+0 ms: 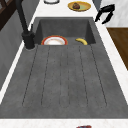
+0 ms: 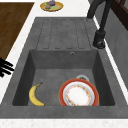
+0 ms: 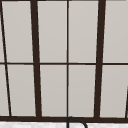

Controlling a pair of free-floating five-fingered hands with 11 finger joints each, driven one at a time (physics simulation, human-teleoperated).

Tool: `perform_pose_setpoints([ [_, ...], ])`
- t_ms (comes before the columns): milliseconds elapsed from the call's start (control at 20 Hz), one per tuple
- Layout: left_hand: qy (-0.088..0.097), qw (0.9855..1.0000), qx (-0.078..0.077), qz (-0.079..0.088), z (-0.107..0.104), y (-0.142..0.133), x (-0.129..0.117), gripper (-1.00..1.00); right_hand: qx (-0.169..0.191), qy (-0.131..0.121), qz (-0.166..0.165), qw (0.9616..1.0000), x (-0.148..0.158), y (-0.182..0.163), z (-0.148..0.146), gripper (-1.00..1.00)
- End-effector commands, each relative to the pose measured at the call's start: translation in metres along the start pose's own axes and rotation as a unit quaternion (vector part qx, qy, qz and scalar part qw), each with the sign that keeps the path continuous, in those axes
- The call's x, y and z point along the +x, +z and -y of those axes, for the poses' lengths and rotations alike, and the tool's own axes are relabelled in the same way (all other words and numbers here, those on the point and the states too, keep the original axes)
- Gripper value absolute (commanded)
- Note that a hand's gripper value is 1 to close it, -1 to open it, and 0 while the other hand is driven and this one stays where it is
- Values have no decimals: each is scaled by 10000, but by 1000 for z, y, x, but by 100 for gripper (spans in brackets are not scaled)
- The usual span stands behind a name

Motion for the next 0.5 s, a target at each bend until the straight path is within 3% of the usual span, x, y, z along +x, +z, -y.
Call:
perform_pose_setpoints([
  [0, -65, 9996, -260, -45, -4, -28, 0, 100, 0, 0, 0, 10000, 0, 0, 0, 0],
  [450, -23, 9995, -295, -89, 0, -90, -1, 100, 0, 0, 0, 10000, 0, 0, 0, 0],
])
